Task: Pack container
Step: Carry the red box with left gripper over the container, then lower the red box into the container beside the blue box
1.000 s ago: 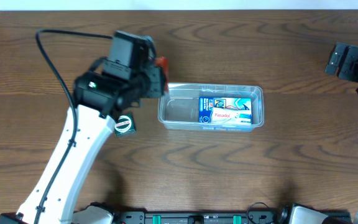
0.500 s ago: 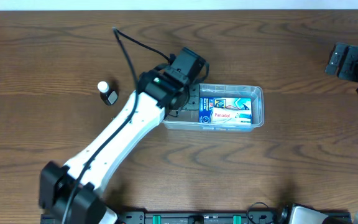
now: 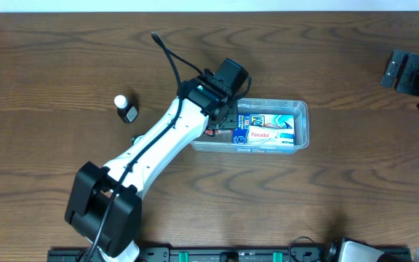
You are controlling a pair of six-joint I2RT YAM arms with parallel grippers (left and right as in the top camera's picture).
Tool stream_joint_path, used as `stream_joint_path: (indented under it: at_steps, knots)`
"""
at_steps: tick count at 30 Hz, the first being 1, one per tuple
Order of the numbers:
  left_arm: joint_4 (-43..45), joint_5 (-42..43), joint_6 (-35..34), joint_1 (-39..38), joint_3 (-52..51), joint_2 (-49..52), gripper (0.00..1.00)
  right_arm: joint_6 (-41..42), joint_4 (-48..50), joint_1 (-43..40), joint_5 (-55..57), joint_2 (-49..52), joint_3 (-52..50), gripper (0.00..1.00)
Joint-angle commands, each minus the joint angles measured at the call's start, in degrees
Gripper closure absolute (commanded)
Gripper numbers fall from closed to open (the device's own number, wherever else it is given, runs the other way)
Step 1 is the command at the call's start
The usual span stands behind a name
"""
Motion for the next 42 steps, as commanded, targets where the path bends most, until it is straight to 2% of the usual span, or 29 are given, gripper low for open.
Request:
stream_joint_path:
  at_steps: [1, 42]
  knots:
    - [0.52, -1.27, -0.66, -0.24, 0.79, 1.46, 0.57, 0.98, -0.04, -0.35, 0.20, 0.11, 0.09, 0.01]
    - [3.61, -0.85, -0.66, -0.24, 0.57, 12.79, 0.55, 0.98, -0.04, -0.35, 0.20, 0.11, 0.09, 0.01]
